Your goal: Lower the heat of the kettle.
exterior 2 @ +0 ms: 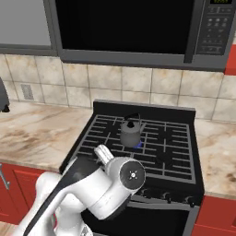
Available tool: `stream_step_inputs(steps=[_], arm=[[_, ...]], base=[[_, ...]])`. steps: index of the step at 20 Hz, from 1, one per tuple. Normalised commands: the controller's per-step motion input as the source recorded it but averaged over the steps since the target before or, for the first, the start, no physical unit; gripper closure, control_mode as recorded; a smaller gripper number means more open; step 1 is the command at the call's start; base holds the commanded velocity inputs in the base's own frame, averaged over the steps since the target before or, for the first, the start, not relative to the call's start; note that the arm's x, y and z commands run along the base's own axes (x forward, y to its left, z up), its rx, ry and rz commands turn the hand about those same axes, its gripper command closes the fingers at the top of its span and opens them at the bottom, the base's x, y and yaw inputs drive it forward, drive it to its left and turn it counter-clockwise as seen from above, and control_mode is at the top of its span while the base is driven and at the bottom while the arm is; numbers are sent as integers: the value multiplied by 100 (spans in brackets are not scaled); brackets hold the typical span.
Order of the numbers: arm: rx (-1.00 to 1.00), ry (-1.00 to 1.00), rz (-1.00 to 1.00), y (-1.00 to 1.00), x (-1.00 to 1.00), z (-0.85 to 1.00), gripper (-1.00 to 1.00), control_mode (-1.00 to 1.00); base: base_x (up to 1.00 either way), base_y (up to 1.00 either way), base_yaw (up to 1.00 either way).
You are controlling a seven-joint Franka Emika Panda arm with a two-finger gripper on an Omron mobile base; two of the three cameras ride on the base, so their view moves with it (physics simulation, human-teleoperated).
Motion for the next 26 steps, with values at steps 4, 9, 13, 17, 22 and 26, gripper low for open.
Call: stream_step_inputs(steps=[4,9,13,17,22,26], arm=[[44,-1,-26,-34,-27,-50,-100,-100],[45,1,-25,-25,-4,-15,-100,-100],[34,3,-21,-25,0,-10,-100,-100],[31,0,-15,-27,0,-27,-100,-100],[21,0,-17,-10,0,-37,-100,-100],[9,1,-17,0,19,-27,-100,-100]], base=[[0,0,0],[0,0,0],[0,0,0],[0,0,0],[0,0,0],[0,0,0]])
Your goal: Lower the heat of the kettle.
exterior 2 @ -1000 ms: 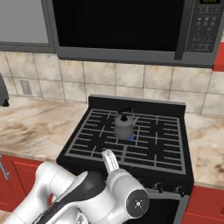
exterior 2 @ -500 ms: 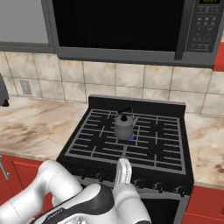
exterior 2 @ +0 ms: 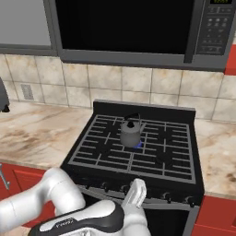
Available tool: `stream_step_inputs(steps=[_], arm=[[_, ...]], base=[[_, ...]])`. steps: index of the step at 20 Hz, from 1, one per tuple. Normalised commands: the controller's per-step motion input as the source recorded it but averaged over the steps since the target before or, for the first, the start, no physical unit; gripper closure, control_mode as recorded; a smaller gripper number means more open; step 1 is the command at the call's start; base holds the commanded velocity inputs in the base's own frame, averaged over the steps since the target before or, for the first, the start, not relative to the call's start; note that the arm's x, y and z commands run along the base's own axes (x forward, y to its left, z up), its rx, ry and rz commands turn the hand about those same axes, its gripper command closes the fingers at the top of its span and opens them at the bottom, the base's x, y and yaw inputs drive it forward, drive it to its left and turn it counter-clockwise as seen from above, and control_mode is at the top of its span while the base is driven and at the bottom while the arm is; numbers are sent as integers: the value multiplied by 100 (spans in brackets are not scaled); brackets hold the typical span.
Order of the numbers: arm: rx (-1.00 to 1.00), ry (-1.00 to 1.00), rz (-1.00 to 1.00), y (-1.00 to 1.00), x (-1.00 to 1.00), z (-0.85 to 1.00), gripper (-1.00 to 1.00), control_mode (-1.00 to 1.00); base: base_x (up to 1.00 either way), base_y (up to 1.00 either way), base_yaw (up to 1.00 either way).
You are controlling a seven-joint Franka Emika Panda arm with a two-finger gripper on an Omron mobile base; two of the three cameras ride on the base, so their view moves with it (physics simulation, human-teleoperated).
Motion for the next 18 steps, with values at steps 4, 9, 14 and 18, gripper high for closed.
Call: stream_step_inputs(steps=[4,9,14,18], arm=[[10,3,-16,-1,23,-23,-100,-100],[12,2,-12,-11,22,-26,-100,-100],[14,0,-8,-26,11,-32,-100,-100],[12,0,-7,-27,7,-29,-100,-100]], base=[[0,0,0],[0,0,0],[0,0,0],[0,0,0]])
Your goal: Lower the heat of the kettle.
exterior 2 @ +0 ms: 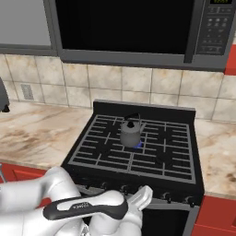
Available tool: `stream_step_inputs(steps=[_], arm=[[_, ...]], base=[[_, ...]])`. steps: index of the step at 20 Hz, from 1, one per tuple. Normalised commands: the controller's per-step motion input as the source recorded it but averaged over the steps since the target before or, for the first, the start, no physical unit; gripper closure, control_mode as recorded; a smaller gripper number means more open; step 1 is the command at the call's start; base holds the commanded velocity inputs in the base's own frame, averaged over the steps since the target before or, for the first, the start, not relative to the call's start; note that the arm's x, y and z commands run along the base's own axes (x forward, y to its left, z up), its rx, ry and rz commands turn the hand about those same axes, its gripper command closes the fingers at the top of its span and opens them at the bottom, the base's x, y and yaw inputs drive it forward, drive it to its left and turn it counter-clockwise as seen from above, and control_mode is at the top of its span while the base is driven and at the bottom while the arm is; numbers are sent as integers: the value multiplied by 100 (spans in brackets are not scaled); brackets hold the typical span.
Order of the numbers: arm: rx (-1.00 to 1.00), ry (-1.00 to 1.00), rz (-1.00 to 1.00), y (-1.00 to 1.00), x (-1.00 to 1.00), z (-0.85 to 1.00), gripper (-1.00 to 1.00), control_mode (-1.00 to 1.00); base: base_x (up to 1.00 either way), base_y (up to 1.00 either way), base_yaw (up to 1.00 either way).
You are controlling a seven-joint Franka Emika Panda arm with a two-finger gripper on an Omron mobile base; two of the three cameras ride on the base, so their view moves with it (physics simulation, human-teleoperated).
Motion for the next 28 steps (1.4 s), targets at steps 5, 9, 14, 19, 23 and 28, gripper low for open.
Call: stream_step_inputs(steps=[5,9,14,19,23,28], arm=[[1,0,-5,-10,16,-14,-100,-100],[0,0,-3,-1,18,-5,-100,-100],[0,0,-1,0,11,-8,-100,-100],[0,0,0,0,5,-19,-100,-100],[0,0,0,0,8,-13,-100,-100],[0,0,0,0,6,-12,-100,-100]], base=[[0,0,0],[0,0,0],[0,0,0],[0,0,0],[0,0,0],[0,0,0]])
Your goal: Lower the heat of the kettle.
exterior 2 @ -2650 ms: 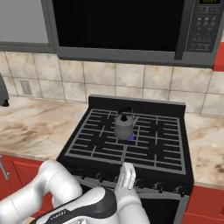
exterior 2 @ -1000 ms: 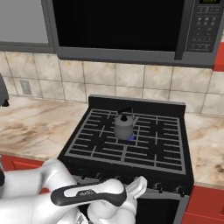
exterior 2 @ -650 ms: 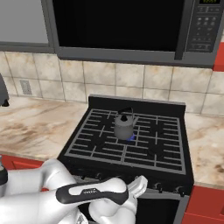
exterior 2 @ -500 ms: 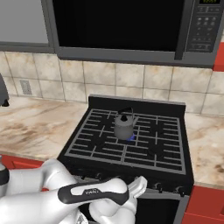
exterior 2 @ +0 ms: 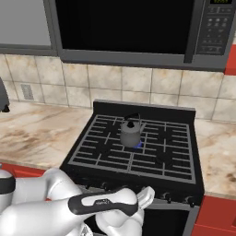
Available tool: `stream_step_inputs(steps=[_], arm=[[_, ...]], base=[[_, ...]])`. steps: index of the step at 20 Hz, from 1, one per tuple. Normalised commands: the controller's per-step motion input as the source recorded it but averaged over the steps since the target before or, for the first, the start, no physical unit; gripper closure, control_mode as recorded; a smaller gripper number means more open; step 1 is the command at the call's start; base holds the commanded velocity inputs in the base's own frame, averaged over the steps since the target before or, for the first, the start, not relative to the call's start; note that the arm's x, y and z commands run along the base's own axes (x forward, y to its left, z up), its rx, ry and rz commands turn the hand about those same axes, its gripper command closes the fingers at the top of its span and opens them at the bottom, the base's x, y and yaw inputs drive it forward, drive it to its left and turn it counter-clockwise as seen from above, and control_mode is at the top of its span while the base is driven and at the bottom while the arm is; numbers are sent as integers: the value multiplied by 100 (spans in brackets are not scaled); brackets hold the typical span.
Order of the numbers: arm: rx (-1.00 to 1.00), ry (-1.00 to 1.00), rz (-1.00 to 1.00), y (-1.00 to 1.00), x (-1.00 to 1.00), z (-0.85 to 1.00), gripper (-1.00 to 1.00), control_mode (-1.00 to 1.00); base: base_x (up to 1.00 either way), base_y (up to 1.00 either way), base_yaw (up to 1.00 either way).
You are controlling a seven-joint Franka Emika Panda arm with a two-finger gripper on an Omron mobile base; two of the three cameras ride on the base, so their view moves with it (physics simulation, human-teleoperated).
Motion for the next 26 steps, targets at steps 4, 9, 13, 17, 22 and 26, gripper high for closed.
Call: stream_step_inputs(steps=[4,9,13,17,22,26], arm=[[0,0,0,-8,0,-16,-100,-100],[0,0,0,-4,2,-14,-100,-100],[0,0,0,-1,6,-8,-100,-100],[0,0,0,0,8,-3,-100,-100],[1,0,0,-2,7,-1,-100,-100],[1,0,0,0,10,-4,-100,-100]], base=[[0,0,0],[0,0,0],[0,0,0],[0,0,0],[0,0,0],[0,0,0]])
